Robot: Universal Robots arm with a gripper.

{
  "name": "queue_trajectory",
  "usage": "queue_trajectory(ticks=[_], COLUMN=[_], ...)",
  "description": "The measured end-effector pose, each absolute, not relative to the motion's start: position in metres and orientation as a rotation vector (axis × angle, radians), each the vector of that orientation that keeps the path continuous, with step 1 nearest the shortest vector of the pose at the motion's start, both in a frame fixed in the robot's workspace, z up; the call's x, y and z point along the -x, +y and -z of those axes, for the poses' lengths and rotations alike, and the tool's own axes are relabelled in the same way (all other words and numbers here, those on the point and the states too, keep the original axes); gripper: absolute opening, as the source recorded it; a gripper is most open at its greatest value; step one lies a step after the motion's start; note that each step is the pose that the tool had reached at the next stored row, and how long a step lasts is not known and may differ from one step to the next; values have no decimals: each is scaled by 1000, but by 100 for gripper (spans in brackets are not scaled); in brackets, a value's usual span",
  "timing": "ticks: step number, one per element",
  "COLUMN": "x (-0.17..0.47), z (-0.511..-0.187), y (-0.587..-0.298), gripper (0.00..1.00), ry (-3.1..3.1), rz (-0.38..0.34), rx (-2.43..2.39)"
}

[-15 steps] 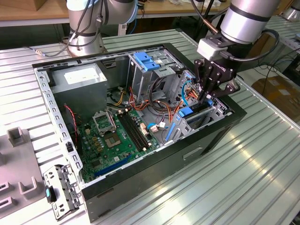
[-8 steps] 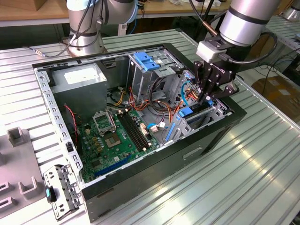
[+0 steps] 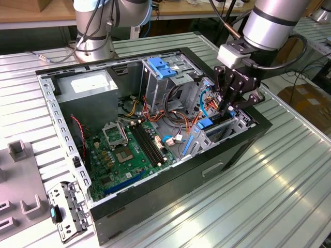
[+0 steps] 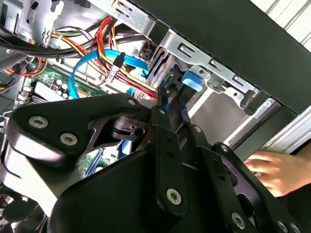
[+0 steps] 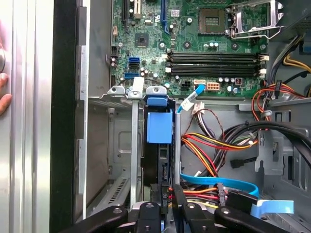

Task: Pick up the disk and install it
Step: 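Insert the first disk wire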

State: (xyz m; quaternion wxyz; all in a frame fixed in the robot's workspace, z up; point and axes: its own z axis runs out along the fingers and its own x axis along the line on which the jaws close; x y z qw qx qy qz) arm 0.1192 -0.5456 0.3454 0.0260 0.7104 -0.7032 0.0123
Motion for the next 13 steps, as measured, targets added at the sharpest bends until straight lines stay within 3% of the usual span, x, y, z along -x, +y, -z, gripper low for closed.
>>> queue_trajectory(ticks=[7,11,13], x=[-119,-119,-119], z=[-347,-348,-348], y=[-546,-546,-546], gripper=[24,11,11], ry=[-2173,-2173,-2173], rz=[-39,-39,-39], rx=[-2195,-2195,-2195])
